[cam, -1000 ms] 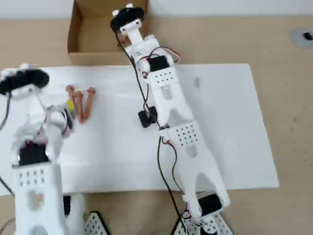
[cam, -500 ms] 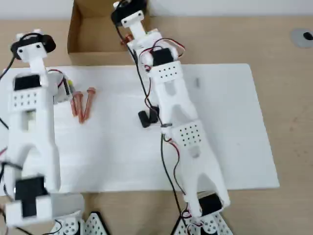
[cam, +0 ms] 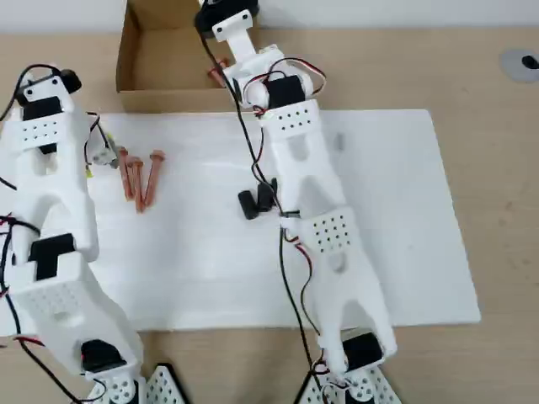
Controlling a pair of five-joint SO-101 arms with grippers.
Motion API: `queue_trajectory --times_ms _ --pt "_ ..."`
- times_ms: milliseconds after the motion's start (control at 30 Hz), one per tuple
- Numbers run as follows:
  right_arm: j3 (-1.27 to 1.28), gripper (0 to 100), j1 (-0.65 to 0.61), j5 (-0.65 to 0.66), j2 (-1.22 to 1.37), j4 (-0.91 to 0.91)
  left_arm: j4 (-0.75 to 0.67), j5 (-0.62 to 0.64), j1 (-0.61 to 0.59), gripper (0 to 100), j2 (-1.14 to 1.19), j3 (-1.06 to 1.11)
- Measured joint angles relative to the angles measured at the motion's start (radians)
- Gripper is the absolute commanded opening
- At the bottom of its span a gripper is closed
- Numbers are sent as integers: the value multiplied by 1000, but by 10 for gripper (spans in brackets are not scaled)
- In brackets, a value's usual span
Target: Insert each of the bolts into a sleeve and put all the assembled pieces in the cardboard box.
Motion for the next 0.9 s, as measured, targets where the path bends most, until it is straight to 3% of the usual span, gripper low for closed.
queue_trajectory --times_ms 500,900 --pt "0 221 0 0 0 0 -95 138 52 160 20 0" --pt "0 221 0 0 0 0 -212 149 52 125 132 8"
